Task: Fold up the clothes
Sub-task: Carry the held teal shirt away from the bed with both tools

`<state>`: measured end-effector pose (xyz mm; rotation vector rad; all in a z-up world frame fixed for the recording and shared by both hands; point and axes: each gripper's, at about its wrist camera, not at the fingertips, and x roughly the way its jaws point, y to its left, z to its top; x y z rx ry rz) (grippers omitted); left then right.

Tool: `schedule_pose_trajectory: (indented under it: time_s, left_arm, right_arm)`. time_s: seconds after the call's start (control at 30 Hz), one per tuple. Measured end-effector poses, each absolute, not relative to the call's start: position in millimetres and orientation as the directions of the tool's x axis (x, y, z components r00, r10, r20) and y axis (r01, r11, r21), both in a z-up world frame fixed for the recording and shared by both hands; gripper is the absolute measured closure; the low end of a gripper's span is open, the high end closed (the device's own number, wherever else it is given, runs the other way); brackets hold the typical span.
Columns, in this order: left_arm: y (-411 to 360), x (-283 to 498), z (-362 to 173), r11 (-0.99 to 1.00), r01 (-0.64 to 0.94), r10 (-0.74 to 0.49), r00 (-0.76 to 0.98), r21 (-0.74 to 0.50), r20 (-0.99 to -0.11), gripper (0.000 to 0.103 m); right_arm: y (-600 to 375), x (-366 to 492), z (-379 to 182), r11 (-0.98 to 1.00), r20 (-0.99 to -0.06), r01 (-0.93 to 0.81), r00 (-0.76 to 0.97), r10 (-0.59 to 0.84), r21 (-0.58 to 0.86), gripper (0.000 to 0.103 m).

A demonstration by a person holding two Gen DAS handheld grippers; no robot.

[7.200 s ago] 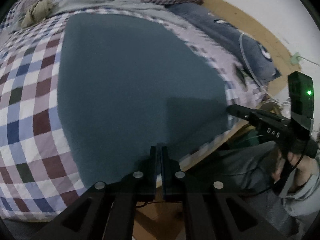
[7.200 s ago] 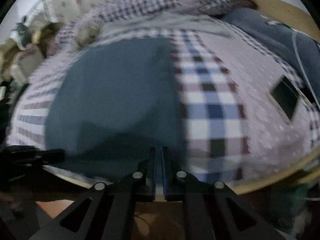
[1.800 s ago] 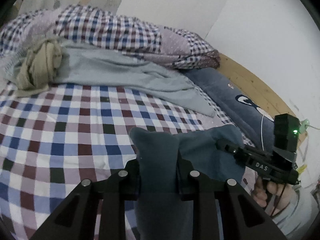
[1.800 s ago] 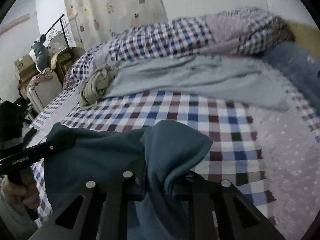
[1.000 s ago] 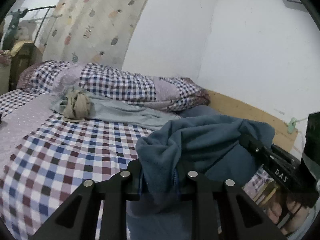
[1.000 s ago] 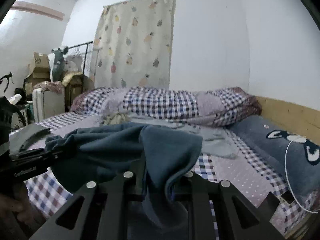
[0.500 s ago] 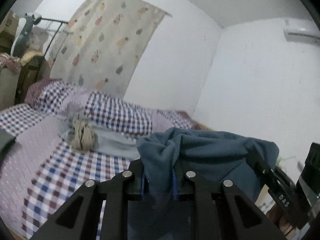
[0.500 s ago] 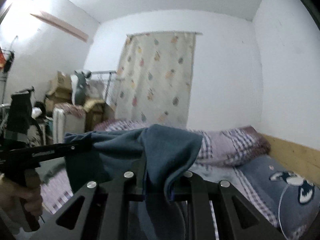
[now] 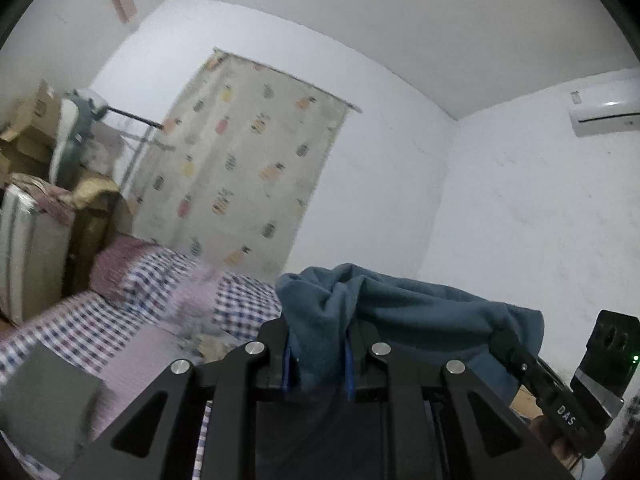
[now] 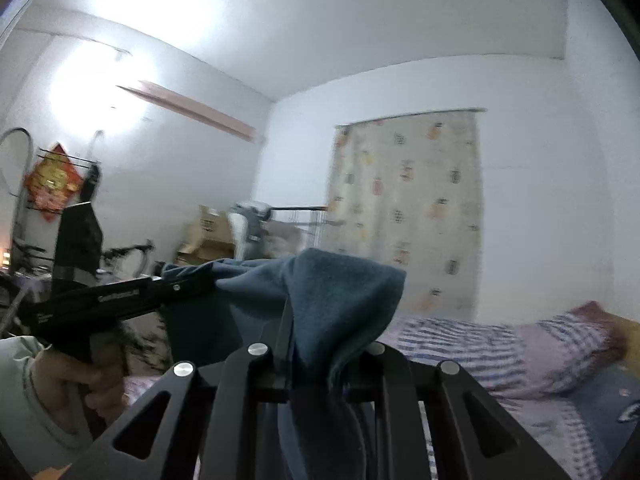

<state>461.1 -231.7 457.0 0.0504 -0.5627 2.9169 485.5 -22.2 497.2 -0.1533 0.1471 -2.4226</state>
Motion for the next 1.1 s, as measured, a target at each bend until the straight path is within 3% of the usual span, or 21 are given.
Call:
schedule_pose_trajectory:
  time_s: [0.33, 0.53, 0.8, 1.1]
  left_arm:
    - [-367.5, 514.4, 480.2, -0.939, 0.069, -0.09, -0.995, -0.337, 0.046, 0.084]
    - [-445.9, 517.5, 451.5, -0.913, 0.198, -0.205, -0.979, -0.357, -0.017, 0.084]
    - [-538.4, 499.1, 356.9, -0.831, 0.346, -0.306, -0.938, -0.436, -0.161, 0.085]
    - [-621.9, 404.8, 270.2, -0.786, 0.43, -0.315, -0.897, -0.444, -0.311, 0.085]
  right_arm:
    - [-179.1, 480.9, 503.1, -0.557, 0.014, 0.821, -0.56, -0.828, -0.127, 0.088]
    - [-271.0, 466.3, 472.6, -0.462, -0.051, 0.881, -0.469, -0.882, -0.101, 0.088]
    - [-375.0, 431.0, 388.3, -0.39, -0.205, 0.92, -0.391, -0.897, -0.047, 0.088]
    - [-463.2, 350.7, 298.8, -0.419, -0.366, 0.907, -0.377, -0.851, 0.038, 0.088]
